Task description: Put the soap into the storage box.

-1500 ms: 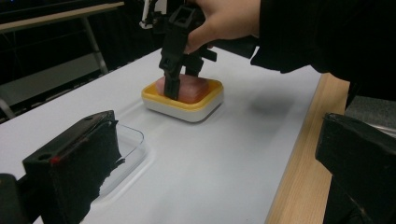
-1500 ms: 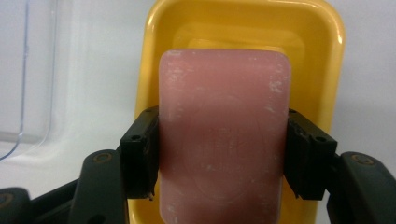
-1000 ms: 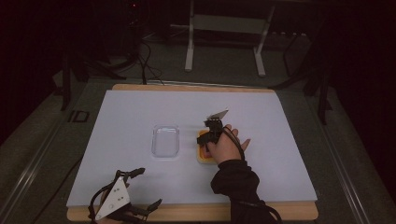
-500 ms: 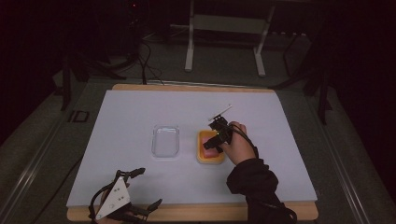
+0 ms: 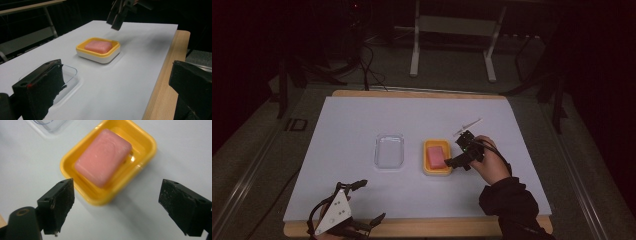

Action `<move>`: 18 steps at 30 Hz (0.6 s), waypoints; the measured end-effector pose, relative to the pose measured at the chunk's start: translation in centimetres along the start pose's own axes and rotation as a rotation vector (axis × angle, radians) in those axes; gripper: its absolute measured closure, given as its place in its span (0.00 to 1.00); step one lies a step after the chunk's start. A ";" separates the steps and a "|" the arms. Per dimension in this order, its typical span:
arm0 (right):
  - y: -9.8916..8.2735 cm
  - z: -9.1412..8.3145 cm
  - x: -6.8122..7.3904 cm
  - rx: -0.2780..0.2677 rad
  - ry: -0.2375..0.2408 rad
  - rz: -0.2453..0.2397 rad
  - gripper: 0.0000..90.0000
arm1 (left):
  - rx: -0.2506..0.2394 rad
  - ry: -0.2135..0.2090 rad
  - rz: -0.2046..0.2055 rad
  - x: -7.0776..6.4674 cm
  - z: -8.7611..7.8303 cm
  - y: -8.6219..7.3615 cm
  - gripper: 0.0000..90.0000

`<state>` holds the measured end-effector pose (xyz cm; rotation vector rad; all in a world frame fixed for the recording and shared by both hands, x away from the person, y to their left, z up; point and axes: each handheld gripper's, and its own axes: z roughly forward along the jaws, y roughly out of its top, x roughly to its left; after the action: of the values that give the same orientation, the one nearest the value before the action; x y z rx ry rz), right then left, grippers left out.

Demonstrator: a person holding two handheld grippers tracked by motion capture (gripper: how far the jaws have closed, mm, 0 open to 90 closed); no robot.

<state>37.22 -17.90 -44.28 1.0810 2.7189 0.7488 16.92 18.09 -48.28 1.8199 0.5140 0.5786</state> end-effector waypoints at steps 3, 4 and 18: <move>-0.9 -1.0 -0.4 -0.011 0.001 0.003 0.15 | 0.003 0.000 0.003 0.0 0.0 0.0 0.00; -1.2 -1.3 -0.5 -0.012 -0.001 0.001 0.15 | 0.004 0.000 0.004 0.0 0.0 0.0 0.01; -5.7 -3.4 -2.3 -0.043 0.001 0.031 0.15 | 0.004 0.006 0.004 -0.1 0.0 0.0 0.01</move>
<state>34.46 -24.36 -44.22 1.1164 2.6797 0.8091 16.89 18.02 -48.31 1.8237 0.5158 0.5860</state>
